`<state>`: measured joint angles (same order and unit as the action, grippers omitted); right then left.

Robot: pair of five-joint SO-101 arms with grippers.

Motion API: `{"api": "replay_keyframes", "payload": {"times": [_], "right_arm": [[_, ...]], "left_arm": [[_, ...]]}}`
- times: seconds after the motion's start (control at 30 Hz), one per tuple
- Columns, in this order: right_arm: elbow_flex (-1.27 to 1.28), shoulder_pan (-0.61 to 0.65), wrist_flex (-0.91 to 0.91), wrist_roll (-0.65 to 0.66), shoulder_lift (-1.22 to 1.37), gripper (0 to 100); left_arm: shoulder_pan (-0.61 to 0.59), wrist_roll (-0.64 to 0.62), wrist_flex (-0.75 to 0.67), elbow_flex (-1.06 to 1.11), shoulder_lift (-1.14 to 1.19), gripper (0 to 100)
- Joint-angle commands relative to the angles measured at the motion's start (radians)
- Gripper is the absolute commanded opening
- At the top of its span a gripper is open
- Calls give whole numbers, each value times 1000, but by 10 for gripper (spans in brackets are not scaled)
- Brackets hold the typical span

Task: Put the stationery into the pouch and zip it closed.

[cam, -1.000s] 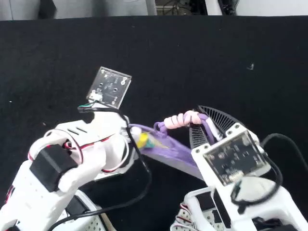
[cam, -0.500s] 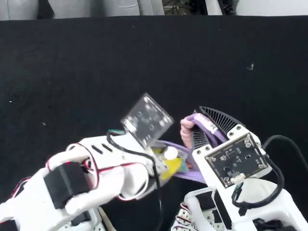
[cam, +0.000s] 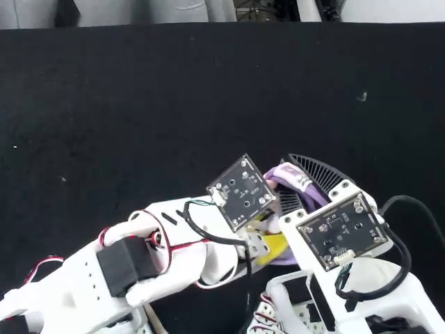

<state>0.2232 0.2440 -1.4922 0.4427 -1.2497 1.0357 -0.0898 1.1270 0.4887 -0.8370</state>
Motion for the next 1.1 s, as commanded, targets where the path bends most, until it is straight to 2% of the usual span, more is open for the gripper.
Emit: {"api": "replay_keyframes", "payload": {"times": [0.0, 0.1, 0.17, 0.23, 0.4, 0.6, 0.7, 0.8, 0.9, 1.07], "right_arm": [[-44, 14, -2, -3, 2, 11], [-44, -17, 0, -3, 1, 11], [-44, -66, 8, -2, 1, 11], [-44, -101, 9, -2, 1, 11], [-44, -110, 9, -2, 8, 11], [-42, -115, 23, -2, 10, 11], [-42, -115, 31, -5, 12, 11], [-41, -115, 48, -8, 12, 11], [-28, -117, 54, -8, 12, 11], [24, -117, 104, -8, 12, 11]], "left_arm": [[-4, 18, 94, 10, 11, 220], [-13, 21, 138, -42, 9, 220], [-70, 26, 149, -99, 9, 220], [-139, 83, 149, -133, 20, 220], [-220, 132, 146, -151, 8, 220], [-351, 132, 209, -444, -172, 220], [-516, 121, 215, -630, -249, 218], [-759, 104, 284, -731, -256, 177], [-952, 120, 384, -693, -252, 163], [-981, 296, 474, -472, -172, 163]]}}
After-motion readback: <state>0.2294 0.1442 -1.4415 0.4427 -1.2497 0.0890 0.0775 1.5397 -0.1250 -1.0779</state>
